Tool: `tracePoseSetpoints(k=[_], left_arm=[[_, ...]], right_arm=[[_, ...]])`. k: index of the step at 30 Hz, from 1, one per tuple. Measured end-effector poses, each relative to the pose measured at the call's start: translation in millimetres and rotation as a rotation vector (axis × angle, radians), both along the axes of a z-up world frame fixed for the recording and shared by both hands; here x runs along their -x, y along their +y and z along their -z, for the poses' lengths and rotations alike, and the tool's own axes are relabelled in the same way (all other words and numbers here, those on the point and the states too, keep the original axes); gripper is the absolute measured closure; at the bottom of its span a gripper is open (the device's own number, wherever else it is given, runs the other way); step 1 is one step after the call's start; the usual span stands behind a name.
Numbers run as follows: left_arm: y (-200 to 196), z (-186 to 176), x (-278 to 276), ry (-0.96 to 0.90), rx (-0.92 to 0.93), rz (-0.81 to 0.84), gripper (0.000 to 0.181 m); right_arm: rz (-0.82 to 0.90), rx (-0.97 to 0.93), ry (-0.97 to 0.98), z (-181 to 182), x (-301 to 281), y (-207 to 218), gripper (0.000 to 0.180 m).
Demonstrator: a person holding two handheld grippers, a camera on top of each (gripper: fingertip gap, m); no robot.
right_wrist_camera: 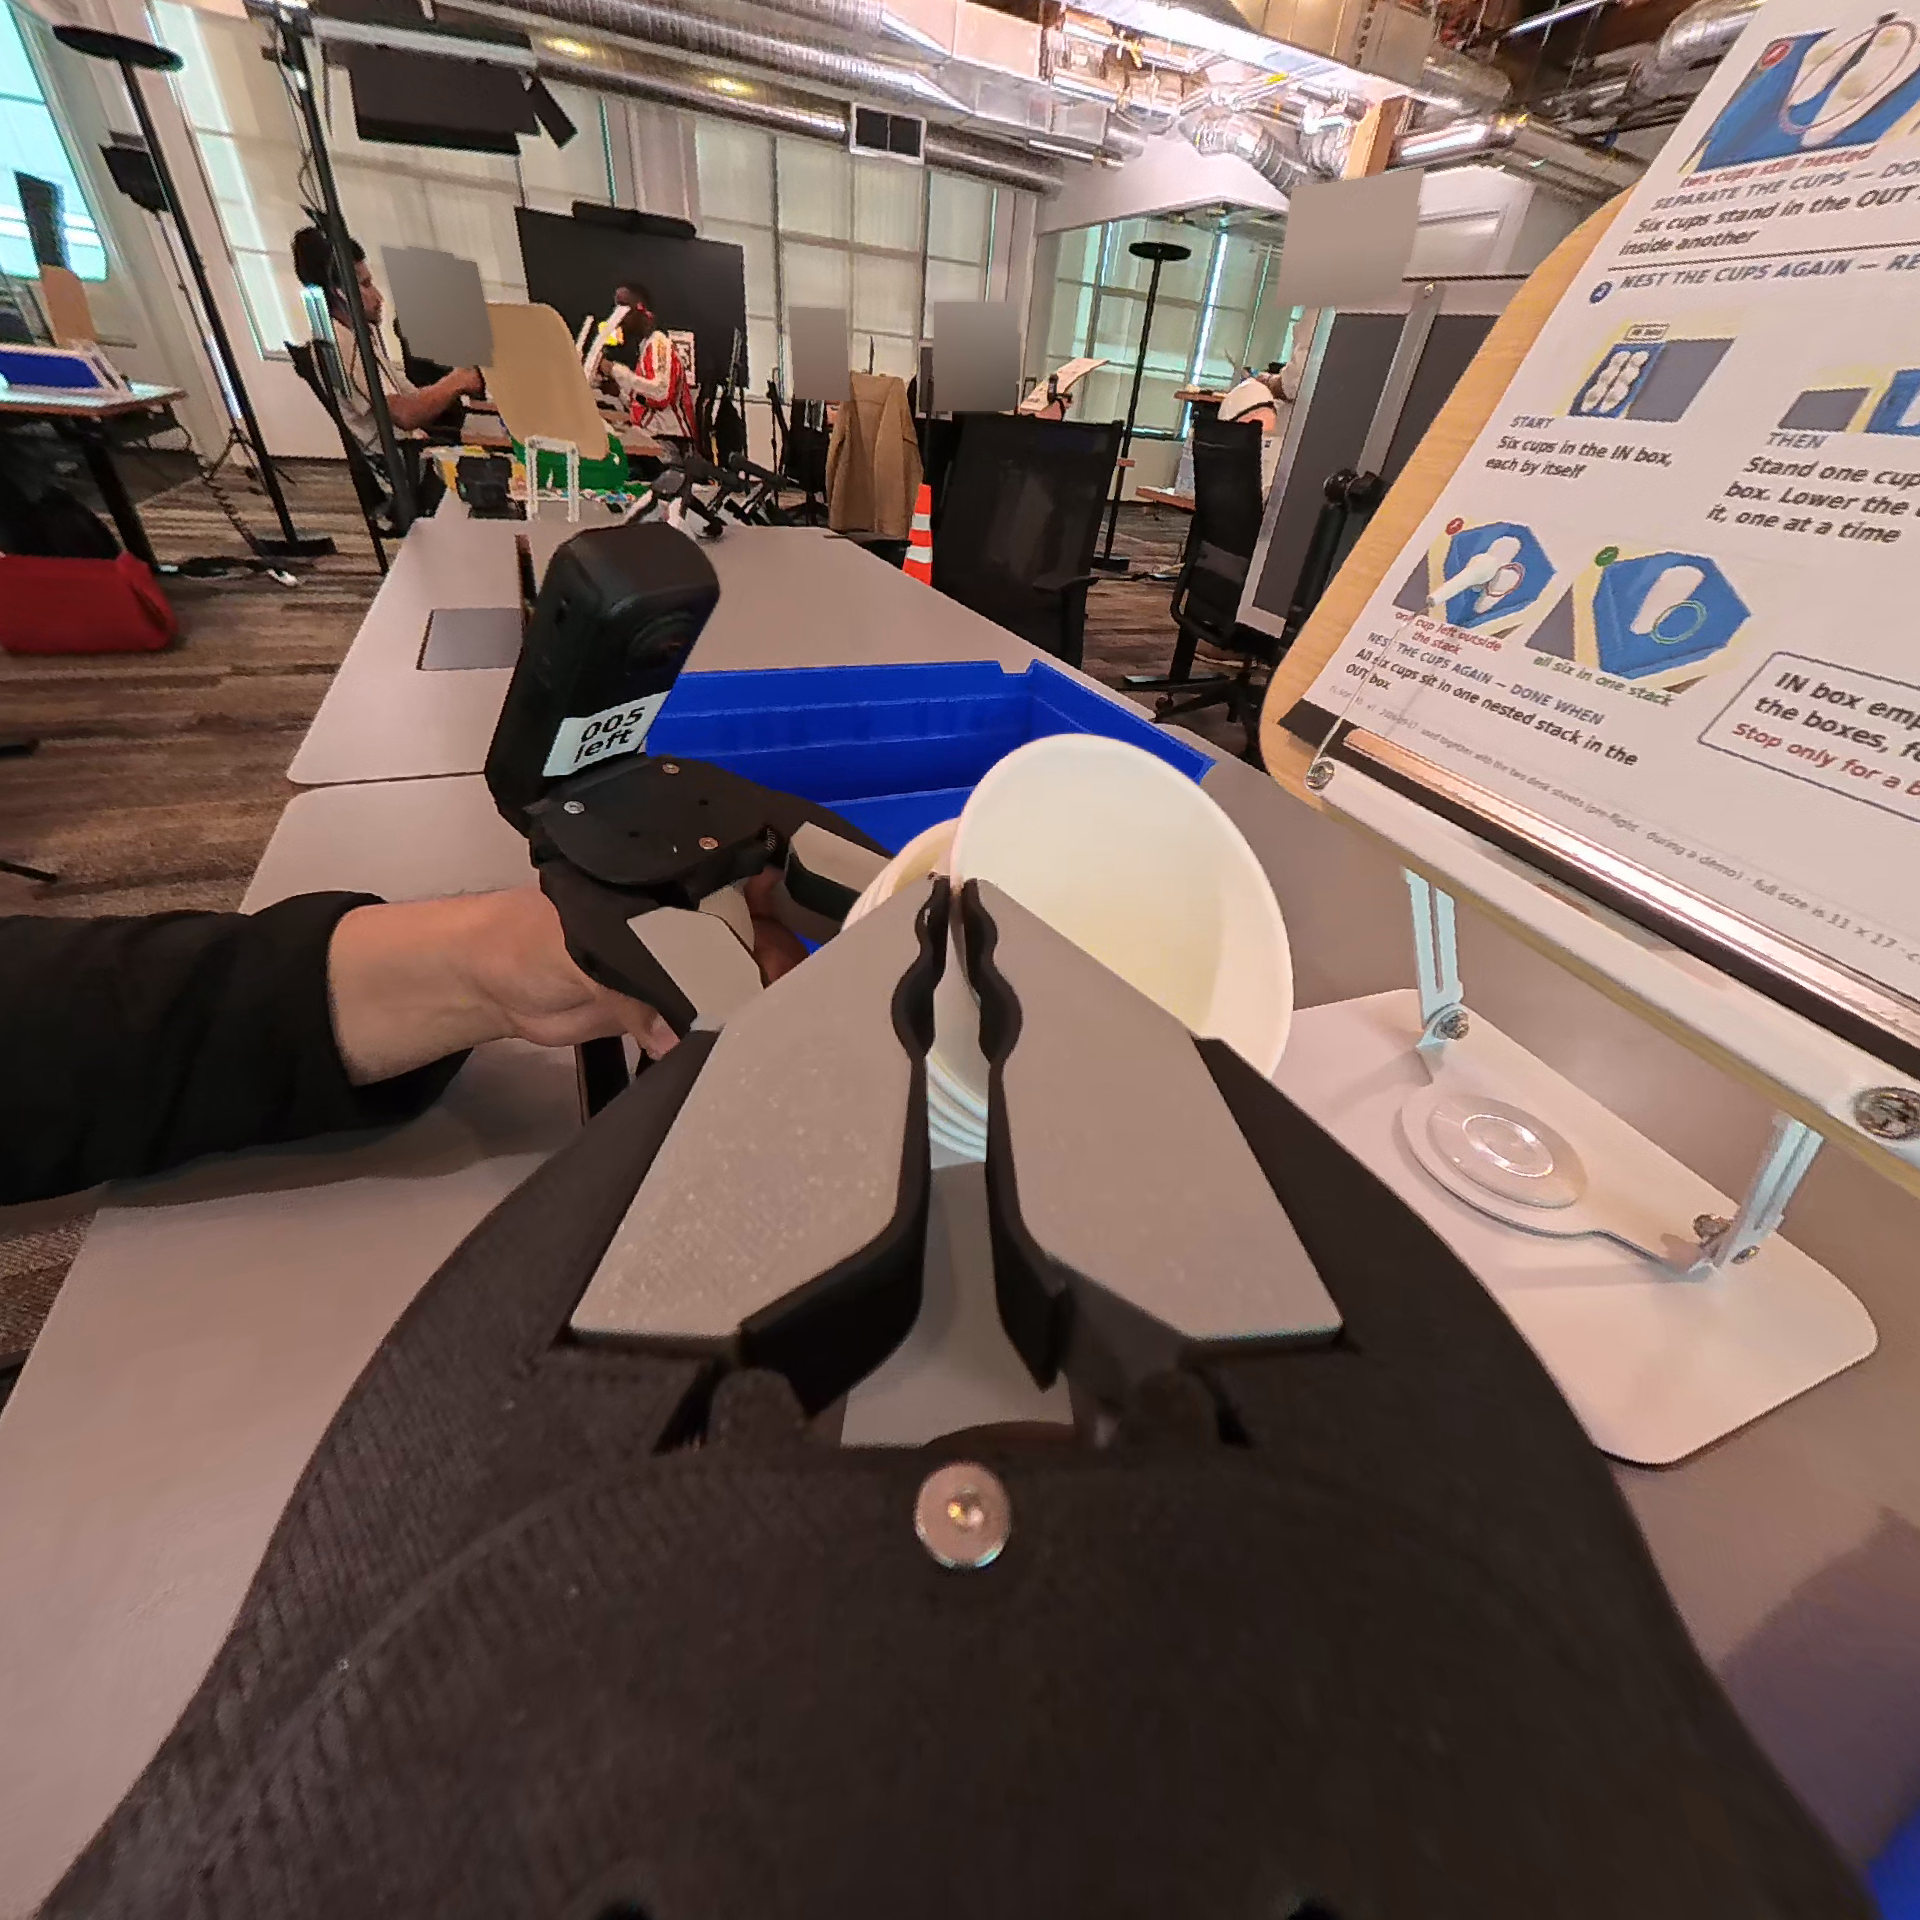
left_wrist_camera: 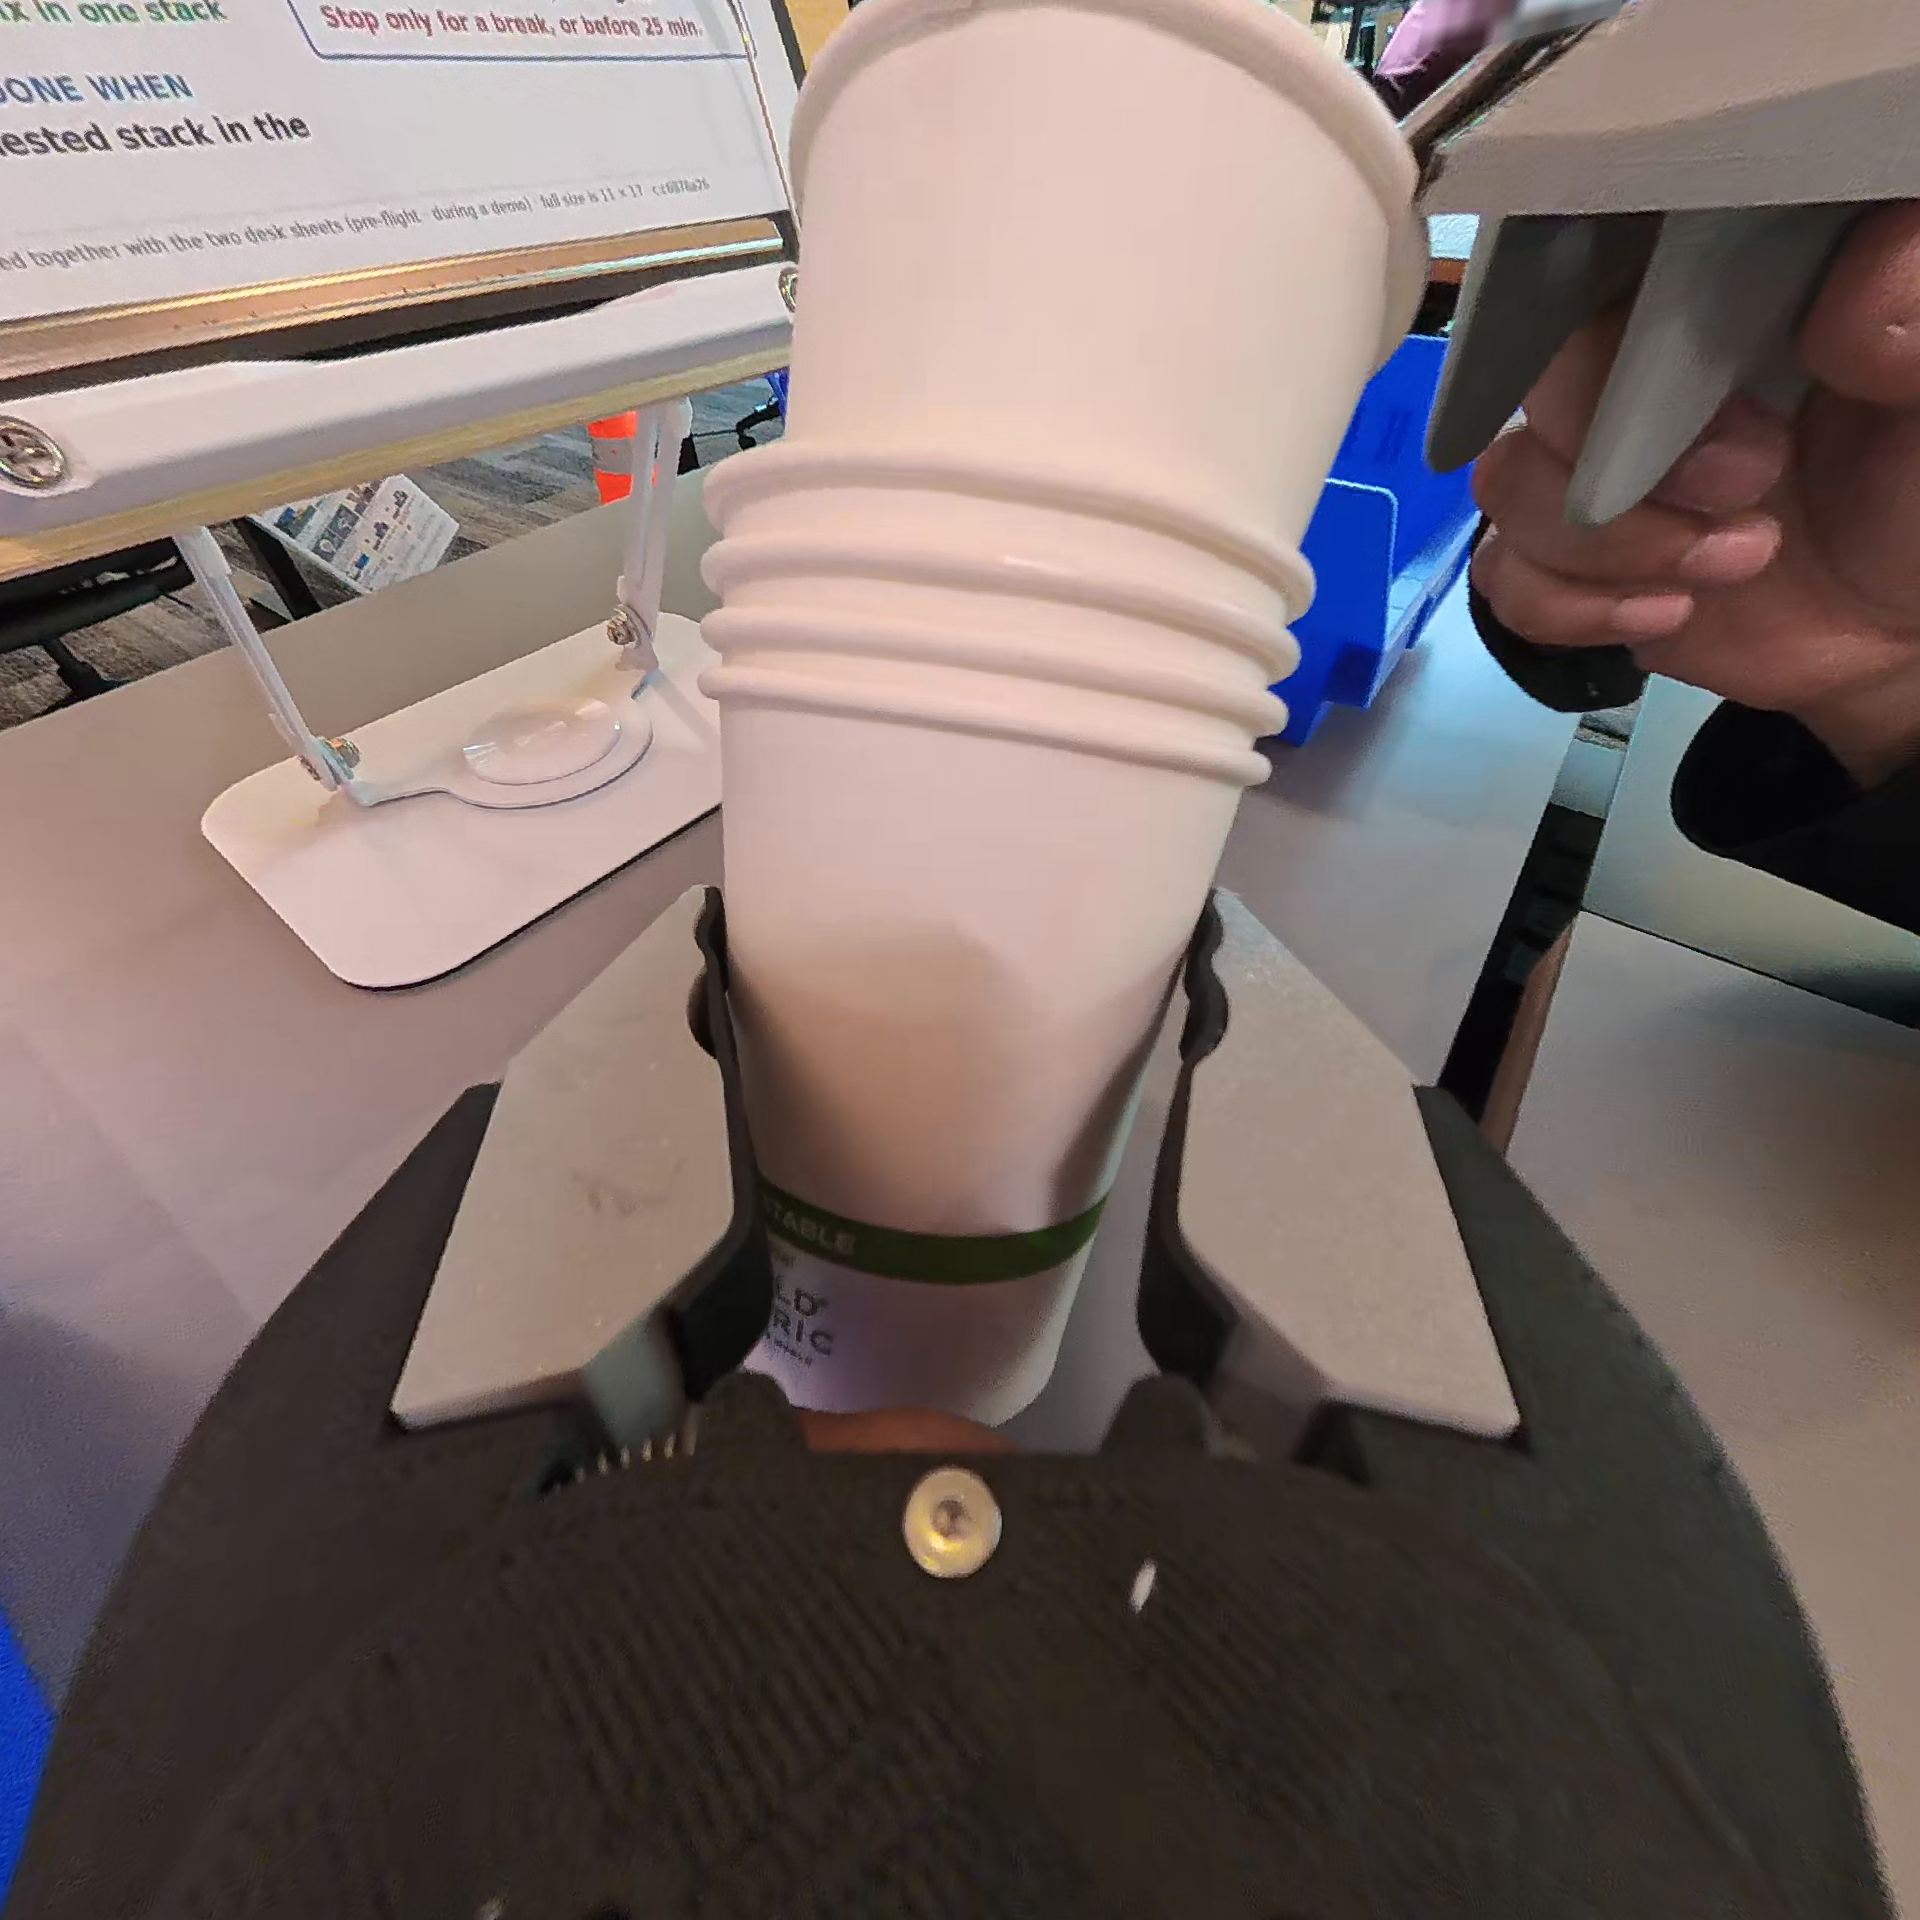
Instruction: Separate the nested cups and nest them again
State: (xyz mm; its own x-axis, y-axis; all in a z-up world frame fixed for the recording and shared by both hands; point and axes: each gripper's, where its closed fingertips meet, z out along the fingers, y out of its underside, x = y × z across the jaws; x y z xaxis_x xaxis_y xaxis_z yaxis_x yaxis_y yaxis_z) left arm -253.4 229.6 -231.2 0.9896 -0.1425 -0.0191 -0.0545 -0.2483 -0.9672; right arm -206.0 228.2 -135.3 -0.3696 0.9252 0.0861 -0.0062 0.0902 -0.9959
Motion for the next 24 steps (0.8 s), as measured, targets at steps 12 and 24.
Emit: tracePoseSetpoints(k=[12, 24], left_arm=[[-0.2, 2.0, 0.1, 0.019, 0.013, -0.005, 0.094], [-0.3, 5.2, -2.9, 0.028, 0.031, 0.011, 0.095]], right_arm=[[-0.045, 0.054, -0.026, 3.0, -2.7, 2.7, 0.180], [-0.039, 0.035, -0.028, 5.1, -1.8, 1.7, 0.180]])
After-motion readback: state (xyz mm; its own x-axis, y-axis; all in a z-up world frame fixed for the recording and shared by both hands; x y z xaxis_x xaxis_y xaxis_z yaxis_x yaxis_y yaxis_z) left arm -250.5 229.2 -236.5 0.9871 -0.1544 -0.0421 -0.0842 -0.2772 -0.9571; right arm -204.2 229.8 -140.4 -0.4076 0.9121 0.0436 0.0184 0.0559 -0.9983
